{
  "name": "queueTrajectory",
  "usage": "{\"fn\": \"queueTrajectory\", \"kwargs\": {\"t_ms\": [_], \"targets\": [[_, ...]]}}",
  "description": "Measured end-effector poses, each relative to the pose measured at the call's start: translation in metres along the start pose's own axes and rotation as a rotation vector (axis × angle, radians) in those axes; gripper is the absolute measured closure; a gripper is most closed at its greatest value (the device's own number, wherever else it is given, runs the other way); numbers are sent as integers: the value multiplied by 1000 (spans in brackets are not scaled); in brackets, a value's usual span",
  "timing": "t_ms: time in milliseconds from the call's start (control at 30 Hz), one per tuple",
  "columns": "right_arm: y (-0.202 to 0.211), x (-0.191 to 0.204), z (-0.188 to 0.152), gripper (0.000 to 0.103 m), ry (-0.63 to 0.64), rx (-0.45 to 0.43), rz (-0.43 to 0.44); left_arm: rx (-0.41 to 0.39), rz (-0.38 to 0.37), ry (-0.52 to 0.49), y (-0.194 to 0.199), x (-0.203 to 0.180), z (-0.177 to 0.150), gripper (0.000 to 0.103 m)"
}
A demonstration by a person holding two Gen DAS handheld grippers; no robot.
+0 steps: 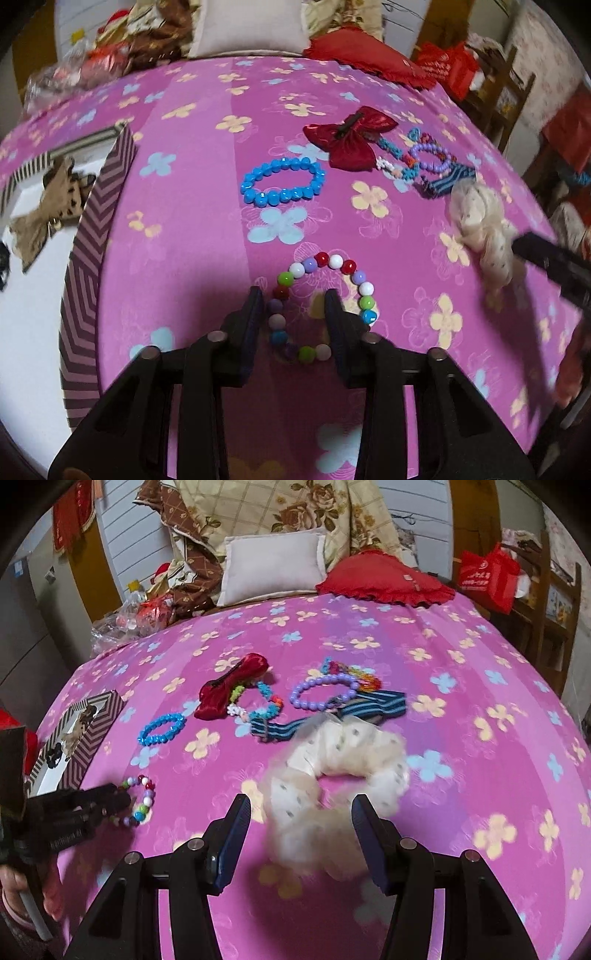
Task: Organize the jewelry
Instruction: 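Grasp the multicolour bead bracelet with the left tool while the right tool grasps the cream scrunchie, then carry the bead bracelet and cream scrunchie into the white tray and release both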
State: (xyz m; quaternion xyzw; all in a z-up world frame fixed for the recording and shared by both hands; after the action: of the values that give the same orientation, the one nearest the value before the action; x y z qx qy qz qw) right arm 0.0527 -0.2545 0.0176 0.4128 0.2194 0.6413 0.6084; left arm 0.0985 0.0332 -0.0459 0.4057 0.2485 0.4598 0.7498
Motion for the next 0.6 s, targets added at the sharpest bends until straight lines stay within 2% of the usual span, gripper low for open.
{"fn": "queueTrajectory", "kwargs": {"t_ms": [133, 333, 400, 500, 600], "targets": [[-23, 14, 0, 48, 38, 47, 0, -3, 2, -27, 0, -7, -2, 95], [-51, 11, -3, 50, 32, 98, -51, -15, -46, 7, 13, -9, -10, 95], [-52, 6, -3, 69, 23, 94, -65, -40, -52, 19, 26, -10, -12, 95], [-48, 3, -2, 83, 0, 103, -56, -85, -51, 33, 48, -7, -11, 95], [-34, 4, 2, 86, -12, 84, -48, -131, -69, 58, 73, 0, -8, 95]]}}
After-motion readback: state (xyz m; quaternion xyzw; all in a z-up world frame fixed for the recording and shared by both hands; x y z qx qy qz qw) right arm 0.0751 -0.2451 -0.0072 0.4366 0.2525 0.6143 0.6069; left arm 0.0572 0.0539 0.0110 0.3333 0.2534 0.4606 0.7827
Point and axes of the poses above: each gripper's, at about its wrist camera, not at the fingertips, and y roughly against the way its jaws point, x to its left, z to its top, the point moved 7 cm from there along -y, roughly the way its jaws point, and after that the axes turned 12 degrees about -y, right-handed, at the moved point
